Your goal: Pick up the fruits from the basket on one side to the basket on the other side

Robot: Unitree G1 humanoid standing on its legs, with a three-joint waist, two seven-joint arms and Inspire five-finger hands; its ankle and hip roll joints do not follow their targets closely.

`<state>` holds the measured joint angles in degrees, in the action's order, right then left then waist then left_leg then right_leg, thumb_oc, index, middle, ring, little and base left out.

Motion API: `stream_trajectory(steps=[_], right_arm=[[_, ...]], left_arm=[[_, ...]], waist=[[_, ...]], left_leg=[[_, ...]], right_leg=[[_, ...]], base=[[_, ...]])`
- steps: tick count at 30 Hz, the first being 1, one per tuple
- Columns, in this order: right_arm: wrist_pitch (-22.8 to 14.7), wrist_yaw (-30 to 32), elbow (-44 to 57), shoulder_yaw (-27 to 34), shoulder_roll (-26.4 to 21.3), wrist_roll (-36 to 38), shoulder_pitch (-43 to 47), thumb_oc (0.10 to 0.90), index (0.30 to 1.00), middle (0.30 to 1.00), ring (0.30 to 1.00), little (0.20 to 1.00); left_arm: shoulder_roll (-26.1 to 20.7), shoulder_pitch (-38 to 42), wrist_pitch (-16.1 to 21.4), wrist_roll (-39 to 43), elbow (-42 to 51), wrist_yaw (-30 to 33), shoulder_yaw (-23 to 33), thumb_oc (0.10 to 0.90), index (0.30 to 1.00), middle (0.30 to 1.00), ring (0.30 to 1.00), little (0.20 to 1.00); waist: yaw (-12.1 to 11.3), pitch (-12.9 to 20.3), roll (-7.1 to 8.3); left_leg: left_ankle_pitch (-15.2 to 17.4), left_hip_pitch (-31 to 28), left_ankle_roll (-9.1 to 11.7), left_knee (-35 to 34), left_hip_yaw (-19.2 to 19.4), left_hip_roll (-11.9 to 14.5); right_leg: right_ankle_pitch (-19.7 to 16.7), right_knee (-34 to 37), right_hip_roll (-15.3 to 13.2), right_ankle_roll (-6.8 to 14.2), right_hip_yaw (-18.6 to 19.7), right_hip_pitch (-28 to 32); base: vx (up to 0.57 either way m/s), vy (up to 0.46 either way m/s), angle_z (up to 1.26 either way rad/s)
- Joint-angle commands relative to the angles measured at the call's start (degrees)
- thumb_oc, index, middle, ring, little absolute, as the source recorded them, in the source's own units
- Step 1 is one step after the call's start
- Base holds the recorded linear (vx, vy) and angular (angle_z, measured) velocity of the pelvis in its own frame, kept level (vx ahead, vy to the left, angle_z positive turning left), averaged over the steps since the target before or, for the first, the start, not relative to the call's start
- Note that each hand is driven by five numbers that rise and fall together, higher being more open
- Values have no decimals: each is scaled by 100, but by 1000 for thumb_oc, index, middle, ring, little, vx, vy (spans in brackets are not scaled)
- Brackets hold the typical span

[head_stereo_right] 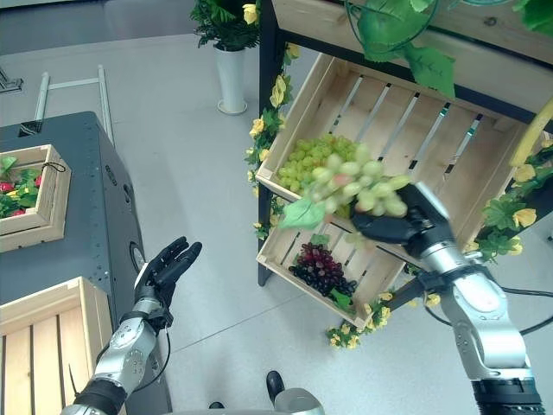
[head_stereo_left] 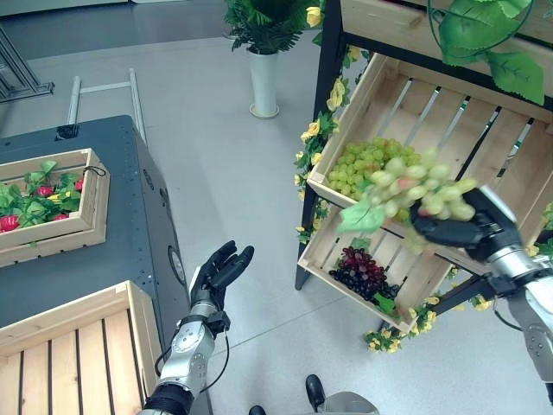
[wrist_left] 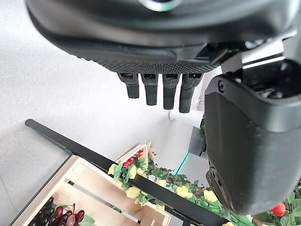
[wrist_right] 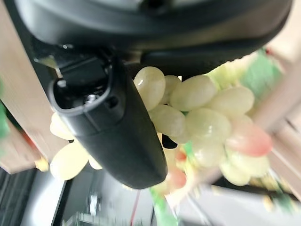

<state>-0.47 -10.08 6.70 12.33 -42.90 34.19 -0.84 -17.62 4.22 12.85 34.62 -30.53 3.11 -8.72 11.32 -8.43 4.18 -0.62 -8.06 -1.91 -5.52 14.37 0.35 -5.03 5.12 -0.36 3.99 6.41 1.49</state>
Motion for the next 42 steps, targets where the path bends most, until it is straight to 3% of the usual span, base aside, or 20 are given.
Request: stream_trajectory(steps=[1,10,22,23,24,25,26,29,35,42], right_arm=[[-1124,549,-260,597,-427,152,952,400,300,300,300,300],[-1167,1004,-892,364,-619,115,1414,400,300,300,300,300],[-603,859,-1673,-65,-807,-193,1660,400,300,300,300,300],[-412,855,-1837,-193,-863,-401,1694,400,300,300,300,300],[-264,855,-1950,-272,-908,-499,1705,430,345,345,345,345],[-183,842,-2026,-325,-933,-542,1716,536,505,505,505,505],[-39,884,-2149,-457,-993,-716,1740,800,900,900,900,900],[32,956,-2238,-574,-1071,-915,1730,800,900,900,900,900],[620,771,-2459,-756,-1424,-1673,1816,800,900,900,900,900],[954,757,-2510,-825,-1634,-2165,1793,800,900,900,900,900]], left_arm=[[-106,339,548,2,7,-14,-152,800,900,900,900,900],[-167,410,549,13,-6,70,-274,800,900,900,900,900],[-233,505,423,-6,-44,23,-310,800,900,900,900,900],[-234,534,403,-5,-66,20,-337,800,900,900,900,900],[-222,548,391,-15,-64,34,-353,800,900,900,900,900],[-220,554,384,-20,-58,37,-361,800,900,900,900,900],[-218,561,371,-34,-32,55,-376,800,900,900,900,900],[-230,549,403,-15,-42,52,-387,800,900,900,900,900],[-268,568,381,-39,-93,101,-350,800,900,900,900,900],[-278,521,405,-63,-67,97,-319,800,900,900,900,900]], waist=[[-137,374,26],[-300,383,91],[-475,354,163],[-494,347,174],[-500,341,183],[-507,335,189],[-521,320,205],[-529,303,215],[-505,248,225],[-455,263,210]], left_leg=[[501,75,-18,52,-289,-118],[495,95,-16,52,-464,-133],[483,85,-9,52,-644,-159],[474,88,-13,52,-658,-161],[472,87,-16,52,-659,-160],[470,85,-17,52,-658,-159],[460,94,-20,52,-663,-160],[449,106,-18,52,-666,-155],[442,94,-22,52,-650,-160],[441,92,-21,52,-588,-155]], right_leg=[[75,-12,193,-49,-7,110],[89,-12,190,-57,-76,140],[108,-12,152,-75,-250,205],[102,-12,152,-76,-265,201],[99,-12,151,-78,-270,203],[99,-12,151,-79,-272,205],[93,-12,153,-84,-280,199],[87,-12,160,-89,-292,193],[77,-12,160,-95,-292,206],[82,-12,167,-99,-234,194]], base=[[0,0,0],[0,0,0],[1,-3,3],[-1,-13,5],[-1,-16,3],[0,0,0],[0,0,0],[0,0,0],[0,0,0],[0,0,0]])
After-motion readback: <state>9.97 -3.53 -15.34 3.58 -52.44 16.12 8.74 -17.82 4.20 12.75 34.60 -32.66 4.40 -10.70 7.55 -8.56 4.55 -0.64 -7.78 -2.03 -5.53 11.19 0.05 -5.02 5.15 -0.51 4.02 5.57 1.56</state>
